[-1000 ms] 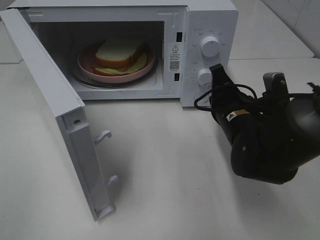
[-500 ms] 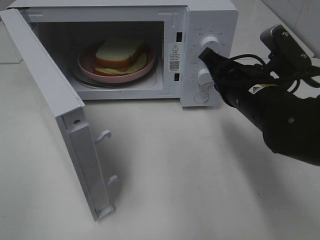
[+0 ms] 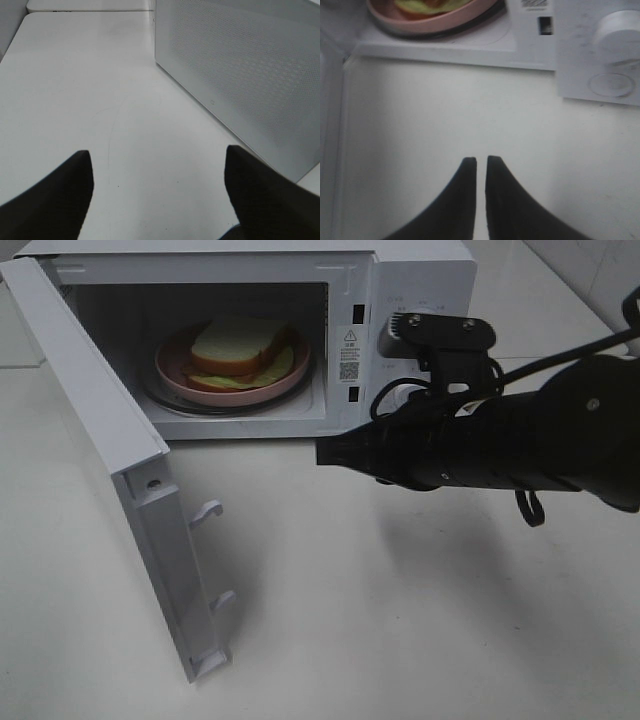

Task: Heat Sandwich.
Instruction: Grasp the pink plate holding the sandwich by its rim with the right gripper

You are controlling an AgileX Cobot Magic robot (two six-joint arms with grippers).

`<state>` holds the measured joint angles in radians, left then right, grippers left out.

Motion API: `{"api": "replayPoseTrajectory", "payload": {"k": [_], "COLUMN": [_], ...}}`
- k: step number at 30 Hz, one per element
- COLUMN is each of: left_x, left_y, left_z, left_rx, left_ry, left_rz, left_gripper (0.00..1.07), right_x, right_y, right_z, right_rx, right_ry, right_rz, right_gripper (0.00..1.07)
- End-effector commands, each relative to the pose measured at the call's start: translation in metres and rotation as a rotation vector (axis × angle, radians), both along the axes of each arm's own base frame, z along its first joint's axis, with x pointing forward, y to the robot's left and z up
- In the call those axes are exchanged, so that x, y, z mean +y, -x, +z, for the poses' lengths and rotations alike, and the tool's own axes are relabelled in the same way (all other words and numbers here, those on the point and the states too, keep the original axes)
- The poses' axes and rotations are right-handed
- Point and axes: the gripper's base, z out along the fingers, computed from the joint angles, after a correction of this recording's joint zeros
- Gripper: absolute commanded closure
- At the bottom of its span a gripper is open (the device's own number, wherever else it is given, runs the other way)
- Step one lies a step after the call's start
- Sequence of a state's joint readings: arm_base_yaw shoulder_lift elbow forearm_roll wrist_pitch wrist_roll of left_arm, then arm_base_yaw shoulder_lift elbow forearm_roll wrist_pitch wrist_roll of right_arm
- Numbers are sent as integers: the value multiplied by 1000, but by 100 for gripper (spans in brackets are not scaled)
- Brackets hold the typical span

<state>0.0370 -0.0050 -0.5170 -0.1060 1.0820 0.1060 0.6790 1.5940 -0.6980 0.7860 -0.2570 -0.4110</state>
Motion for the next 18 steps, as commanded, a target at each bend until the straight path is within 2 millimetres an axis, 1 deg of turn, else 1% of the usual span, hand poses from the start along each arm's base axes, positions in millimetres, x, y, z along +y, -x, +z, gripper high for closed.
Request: {"api": "replayPoseTrajectory", "payload": {"k": [1, 2, 6, 7, 8, 9, 11, 12, 14, 15, 16, 18], "left_x": [0, 0, 0, 0, 0, 0, 0, 0, 0, 0, 0, 0], "left_y": [0, 0, 0, 0, 0, 0, 0, 0, 0, 0, 0, 0], "left_z": [1, 1, 1, 1, 1, 1, 1, 1, 1, 1, 1, 1], "left_rx": [-18, -18, -18, -18, -18, -18, -18, -18, -18, -18, -18, -18], "left_ry": [10, 10, 10, 10, 10, 10, 10, 10, 10, 10, 10, 10], "left_rz": [3, 3, 3, 3, 3, 3, 3, 3, 3, 3, 3, 3], "left_gripper": [37, 37, 37, 37, 37, 37, 37, 37, 37, 37, 37, 37], "right_x": [10, 10, 22, 22, 22, 21, 19, 11, 1, -8, -8, -14], "right_y": [0, 0, 1, 1, 0, -1, -2, -7, -13, -17, -17, -20], "right_z": [11, 11, 24, 24, 28, 29, 31, 36, 41, 45, 45, 51], "right_rx": [17, 17, 49, 49, 83, 108, 125, 176, 215, 264, 264, 281], "right_ry": [44, 44, 76, 76, 112, 134, 164, 225, 291, 369, 369, 455], "right_rz": [153, 153, 306, 306, 375, 406, 429, 448, 444, 432, 432, 430], "right_gripper": [94, 94, 93, 93, 93, 93, 92, 92, 92, 91, 91, 91]}}
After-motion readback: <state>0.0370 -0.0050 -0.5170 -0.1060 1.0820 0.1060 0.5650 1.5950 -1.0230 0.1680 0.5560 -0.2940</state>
